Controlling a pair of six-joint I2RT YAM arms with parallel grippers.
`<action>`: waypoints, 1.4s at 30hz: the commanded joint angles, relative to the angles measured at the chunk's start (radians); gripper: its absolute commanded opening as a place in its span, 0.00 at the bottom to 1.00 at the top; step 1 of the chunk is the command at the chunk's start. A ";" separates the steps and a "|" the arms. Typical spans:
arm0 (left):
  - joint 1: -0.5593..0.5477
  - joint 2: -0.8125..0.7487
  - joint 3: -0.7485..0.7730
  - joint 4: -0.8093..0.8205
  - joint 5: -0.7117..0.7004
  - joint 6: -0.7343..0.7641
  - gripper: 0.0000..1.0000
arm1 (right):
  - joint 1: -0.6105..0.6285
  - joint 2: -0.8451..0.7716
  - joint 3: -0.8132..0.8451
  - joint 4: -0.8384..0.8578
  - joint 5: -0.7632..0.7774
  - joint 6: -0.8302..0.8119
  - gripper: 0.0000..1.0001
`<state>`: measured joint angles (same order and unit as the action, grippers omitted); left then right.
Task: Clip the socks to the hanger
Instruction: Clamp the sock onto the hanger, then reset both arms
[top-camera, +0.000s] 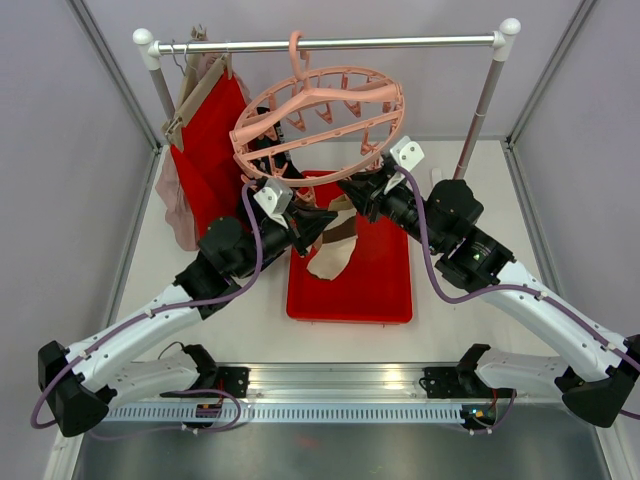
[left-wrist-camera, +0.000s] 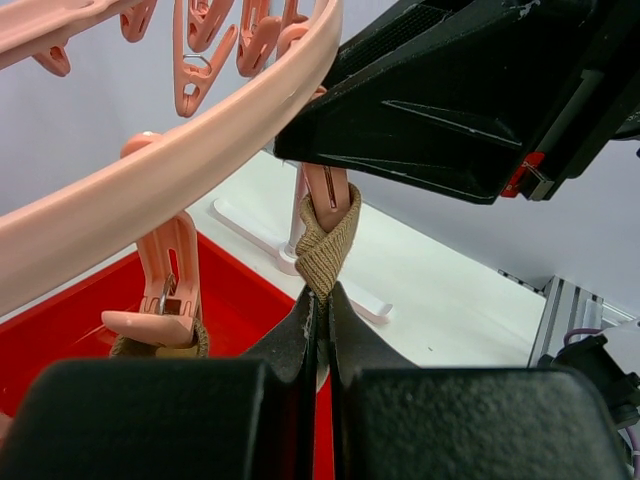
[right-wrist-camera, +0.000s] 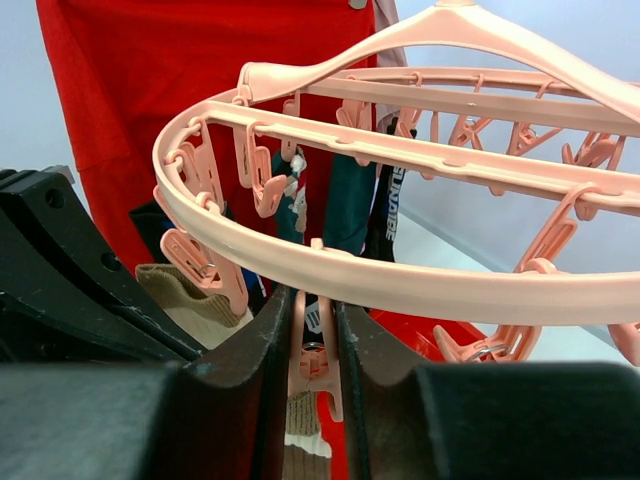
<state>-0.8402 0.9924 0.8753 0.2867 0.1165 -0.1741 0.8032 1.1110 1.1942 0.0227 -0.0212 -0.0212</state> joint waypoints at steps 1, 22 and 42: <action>-0.003 0.005 0.008 0.042 0.020 0.008 0.02 | 0.005 -0.020 0.018 0.037 0.013 0.018 0.30; -0.003 -0.035 0.051 -0.138 0.132 -0.028 0.61 | 0.005 -0.244 -0.097 -0.193 0.248 0.279 0.98; -0.003 -0.429 -0.116 -0.440 0.100 -0.059 1.00 | 0.005 -0.416 -0.396 -0.276 0.449 0.458 0.98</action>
<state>-0.8402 0.5991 0.7761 -0.1116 0.2695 -0.2028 0.8070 0.7132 0.8165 -0.2771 0.4030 0.4061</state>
